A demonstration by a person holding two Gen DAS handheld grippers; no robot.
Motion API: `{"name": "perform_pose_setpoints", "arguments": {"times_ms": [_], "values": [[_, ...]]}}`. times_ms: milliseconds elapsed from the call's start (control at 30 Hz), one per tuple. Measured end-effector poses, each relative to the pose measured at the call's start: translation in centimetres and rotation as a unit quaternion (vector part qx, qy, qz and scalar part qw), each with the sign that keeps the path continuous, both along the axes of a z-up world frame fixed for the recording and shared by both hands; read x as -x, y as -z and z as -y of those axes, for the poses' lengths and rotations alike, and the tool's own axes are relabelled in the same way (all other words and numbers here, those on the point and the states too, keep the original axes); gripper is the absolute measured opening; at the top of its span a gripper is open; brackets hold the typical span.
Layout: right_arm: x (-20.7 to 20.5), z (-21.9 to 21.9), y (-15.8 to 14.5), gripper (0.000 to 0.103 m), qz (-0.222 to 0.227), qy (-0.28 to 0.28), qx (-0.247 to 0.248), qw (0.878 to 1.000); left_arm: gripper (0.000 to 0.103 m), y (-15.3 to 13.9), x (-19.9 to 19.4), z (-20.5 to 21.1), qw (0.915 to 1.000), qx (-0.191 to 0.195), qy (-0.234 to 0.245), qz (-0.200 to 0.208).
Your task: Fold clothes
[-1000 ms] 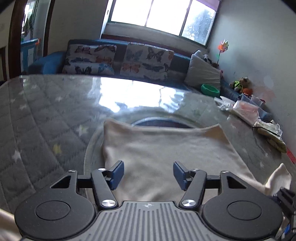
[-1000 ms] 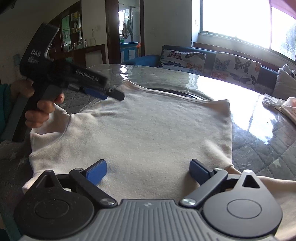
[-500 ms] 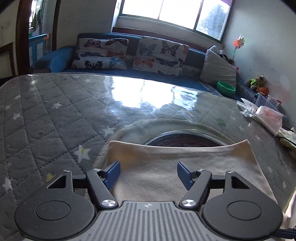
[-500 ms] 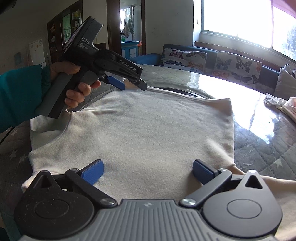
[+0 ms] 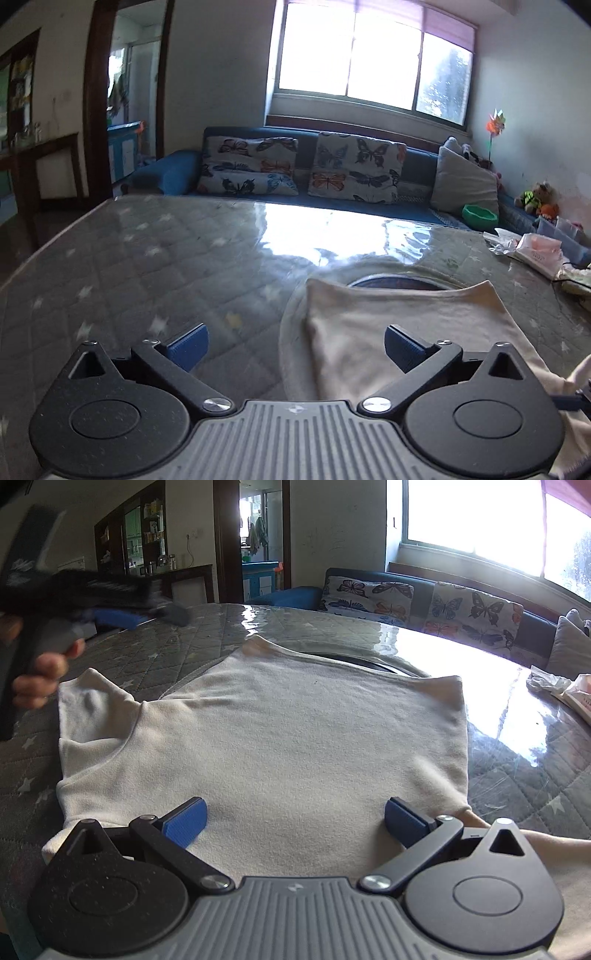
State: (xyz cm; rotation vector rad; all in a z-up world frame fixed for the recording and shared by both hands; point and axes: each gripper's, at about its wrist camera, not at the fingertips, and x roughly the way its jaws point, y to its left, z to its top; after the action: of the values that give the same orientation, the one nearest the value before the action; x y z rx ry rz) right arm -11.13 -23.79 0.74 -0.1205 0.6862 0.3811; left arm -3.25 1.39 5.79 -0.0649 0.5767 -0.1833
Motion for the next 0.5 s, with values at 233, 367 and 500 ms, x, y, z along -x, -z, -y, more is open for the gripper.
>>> {"name": "perform_pose_setpoints", "arguments": {"times_ms": [233,367,500], "values": [[0.0,0.0,0.0,0.103,0.0,0.0,0.0,1.0,0.089,2.5,2.3,-5.7,0.9983,0.005,-0.043,-0.04],[0.0,0.0,0.0,0.103,0.0,0.001,0.0,1.0,0.08,3.9,1.4,-7.9,0.9956,-0.009,-0.069,-0.063],[0.0,0.0,0.0,0.103,0.0,0.001,0.0,1.0,0.076,4.7,1.0,-9.1,0.9945,-0.042,-0.084,-0.047]]}}
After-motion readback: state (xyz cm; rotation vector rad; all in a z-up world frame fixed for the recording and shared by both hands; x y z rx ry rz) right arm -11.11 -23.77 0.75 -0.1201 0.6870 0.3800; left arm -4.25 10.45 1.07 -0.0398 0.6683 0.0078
